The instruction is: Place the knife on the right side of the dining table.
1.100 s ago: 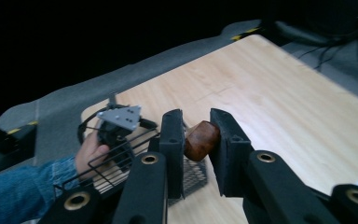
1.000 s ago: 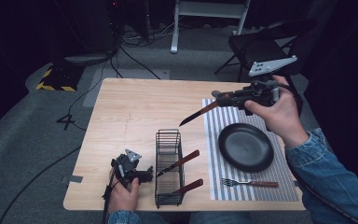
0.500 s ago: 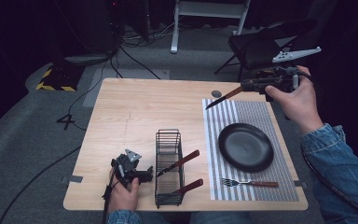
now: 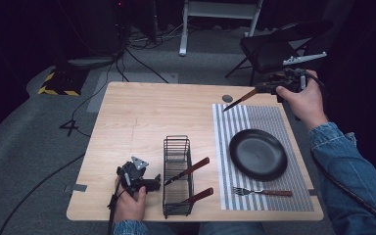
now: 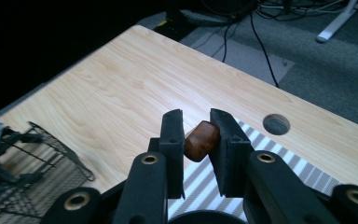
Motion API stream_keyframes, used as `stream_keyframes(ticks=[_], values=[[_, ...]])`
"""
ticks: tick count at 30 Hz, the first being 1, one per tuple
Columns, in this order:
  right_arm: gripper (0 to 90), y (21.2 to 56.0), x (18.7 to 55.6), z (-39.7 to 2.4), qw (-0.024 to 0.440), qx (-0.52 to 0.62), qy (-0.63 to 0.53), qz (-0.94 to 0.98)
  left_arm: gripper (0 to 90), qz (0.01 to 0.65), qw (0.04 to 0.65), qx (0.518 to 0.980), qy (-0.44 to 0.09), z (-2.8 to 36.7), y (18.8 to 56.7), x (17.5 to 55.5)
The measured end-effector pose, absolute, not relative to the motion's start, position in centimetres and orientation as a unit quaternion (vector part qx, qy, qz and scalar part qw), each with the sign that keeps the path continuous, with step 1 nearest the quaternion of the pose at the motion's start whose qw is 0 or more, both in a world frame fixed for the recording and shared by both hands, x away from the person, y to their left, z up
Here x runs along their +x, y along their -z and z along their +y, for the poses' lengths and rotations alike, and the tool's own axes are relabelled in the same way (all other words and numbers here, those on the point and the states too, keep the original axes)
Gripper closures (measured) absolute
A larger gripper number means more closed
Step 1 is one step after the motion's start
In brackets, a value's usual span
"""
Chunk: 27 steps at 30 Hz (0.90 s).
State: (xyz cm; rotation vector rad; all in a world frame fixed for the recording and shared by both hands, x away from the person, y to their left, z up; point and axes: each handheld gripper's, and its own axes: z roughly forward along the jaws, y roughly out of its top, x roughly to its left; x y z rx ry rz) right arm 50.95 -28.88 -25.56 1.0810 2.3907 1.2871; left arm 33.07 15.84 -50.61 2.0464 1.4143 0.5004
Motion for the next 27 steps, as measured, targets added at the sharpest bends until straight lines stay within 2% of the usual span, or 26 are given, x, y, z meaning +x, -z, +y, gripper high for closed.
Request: stream_keyframes(ticks=[13, 20, 27], values=[[76.0, 31.8, 54.8, -31.5, 0.11, 0.388, -0.407, 0.82, 0.0, 0.532, 0.298, 0.77, -0.188, 15.8, 50.6, 33.1], [76.0, 33.9, 55.4, -32.6, 0.095, 0.391, -0.41, 0.819, 0.0, 0.532, 0.297, 0.77, -0.189, 15.8, 50.6, 33.1], [75.2, 34.7, 55.6, -33.1, 0.085, 0.39, -0.411, 0.82, 0.0, 0.533, 0.298, 0.77, -0.188, 15.8, 50.6, 33.1]])
